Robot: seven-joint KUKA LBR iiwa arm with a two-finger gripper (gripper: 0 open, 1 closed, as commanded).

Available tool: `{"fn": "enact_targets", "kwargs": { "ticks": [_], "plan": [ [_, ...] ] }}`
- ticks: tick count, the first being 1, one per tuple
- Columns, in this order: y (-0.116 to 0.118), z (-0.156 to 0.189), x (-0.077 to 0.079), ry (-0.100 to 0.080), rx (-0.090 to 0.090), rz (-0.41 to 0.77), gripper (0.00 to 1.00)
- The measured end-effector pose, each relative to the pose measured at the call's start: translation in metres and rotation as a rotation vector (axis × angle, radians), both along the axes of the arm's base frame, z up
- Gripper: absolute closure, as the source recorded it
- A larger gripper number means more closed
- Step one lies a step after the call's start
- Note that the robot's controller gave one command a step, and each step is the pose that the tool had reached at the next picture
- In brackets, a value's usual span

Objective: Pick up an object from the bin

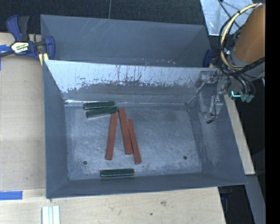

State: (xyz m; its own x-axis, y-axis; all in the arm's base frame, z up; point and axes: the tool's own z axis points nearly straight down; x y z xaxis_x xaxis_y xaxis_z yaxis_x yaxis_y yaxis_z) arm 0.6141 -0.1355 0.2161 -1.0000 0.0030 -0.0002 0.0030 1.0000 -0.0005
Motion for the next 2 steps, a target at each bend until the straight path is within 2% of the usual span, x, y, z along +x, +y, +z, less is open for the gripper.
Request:
{"fn": "enact_targets", "kwargs": {
  "ticks": [1,2],
  "plan": [
    [0.033,-0.042,-0.023,0.002,0.002,-0.246,0.0],
    [0.123,-0.07,-0.023,0.0,0.004,-0.118,0.0]
  ]
}}
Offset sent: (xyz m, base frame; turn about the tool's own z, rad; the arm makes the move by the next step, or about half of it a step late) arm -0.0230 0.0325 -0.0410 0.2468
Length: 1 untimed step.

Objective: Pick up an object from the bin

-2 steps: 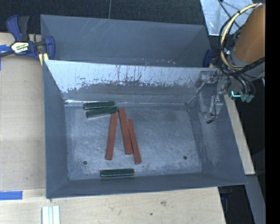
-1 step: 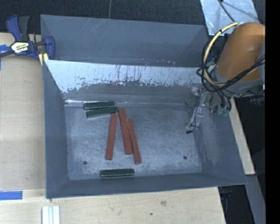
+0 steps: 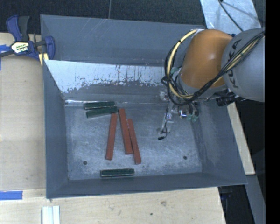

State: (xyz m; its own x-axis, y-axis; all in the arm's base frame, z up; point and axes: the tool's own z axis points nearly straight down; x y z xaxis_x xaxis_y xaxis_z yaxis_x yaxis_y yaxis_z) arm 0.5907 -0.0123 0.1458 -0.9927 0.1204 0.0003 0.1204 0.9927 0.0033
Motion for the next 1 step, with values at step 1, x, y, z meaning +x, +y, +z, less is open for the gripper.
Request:
{"fn": "enact_targets", "kwargs": {
  "ticks": [1],
  "plan": [
    [0.1071,0.017,0.0193,-0.008,-0.002,0.404,0.0]
  ]
}}
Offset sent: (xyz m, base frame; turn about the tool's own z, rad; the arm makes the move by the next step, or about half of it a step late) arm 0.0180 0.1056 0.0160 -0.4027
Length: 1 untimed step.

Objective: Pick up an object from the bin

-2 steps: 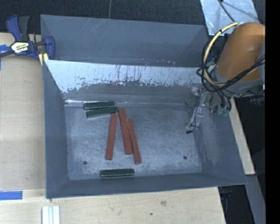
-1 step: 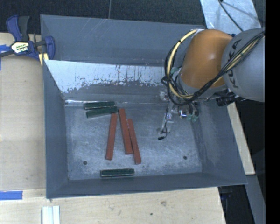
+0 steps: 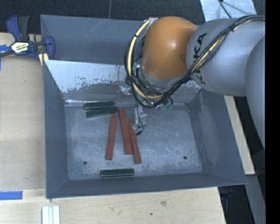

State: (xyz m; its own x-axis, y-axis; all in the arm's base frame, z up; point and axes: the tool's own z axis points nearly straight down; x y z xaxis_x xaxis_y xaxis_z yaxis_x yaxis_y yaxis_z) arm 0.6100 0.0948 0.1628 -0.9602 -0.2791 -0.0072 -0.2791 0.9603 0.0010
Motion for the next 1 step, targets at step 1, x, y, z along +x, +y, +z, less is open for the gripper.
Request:
{"fn": "enact_targets", "kwargs": {
  "ticks": [1],
  "plan": [
    [0.0198,-0.0554,-0.0489,0.008,-0.003,0.544,0.0]
  ]
}}
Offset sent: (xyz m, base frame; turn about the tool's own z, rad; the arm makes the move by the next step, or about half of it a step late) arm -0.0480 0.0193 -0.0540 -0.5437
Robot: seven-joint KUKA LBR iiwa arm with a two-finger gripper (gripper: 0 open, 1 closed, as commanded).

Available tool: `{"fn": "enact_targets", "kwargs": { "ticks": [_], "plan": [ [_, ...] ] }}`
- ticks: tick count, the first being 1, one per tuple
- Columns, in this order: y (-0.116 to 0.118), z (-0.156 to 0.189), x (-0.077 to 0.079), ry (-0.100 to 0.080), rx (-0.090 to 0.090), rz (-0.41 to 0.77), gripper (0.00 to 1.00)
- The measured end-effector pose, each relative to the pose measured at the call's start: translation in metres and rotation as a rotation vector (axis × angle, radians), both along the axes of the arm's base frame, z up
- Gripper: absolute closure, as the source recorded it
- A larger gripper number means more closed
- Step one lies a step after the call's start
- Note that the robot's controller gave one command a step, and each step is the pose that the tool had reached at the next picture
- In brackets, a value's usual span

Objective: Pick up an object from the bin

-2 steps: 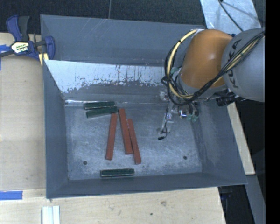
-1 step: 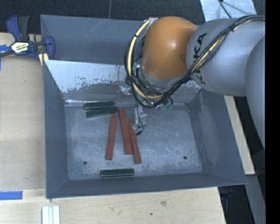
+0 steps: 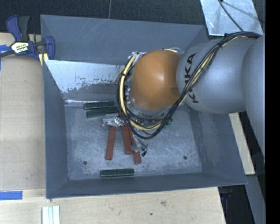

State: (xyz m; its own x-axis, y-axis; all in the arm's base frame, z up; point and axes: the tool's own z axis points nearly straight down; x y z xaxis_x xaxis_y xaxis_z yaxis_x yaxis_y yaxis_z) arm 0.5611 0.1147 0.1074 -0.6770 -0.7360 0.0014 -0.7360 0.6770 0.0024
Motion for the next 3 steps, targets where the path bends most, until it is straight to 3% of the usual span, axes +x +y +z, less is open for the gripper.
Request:
{"fn": "enact_targets", "kwargs": {
  "ticks": [1,2,3],
  "plan": [
    [0.046,-0.035,0.017,0.001,-0.005,0.312,0.0],
    [0.048,-0.036,0.017,-0.006,0.003,0.309,1.0],
    [0.029,0.093,-0.029,-0.012,0.001,0.46,1.0]
  ]
}}
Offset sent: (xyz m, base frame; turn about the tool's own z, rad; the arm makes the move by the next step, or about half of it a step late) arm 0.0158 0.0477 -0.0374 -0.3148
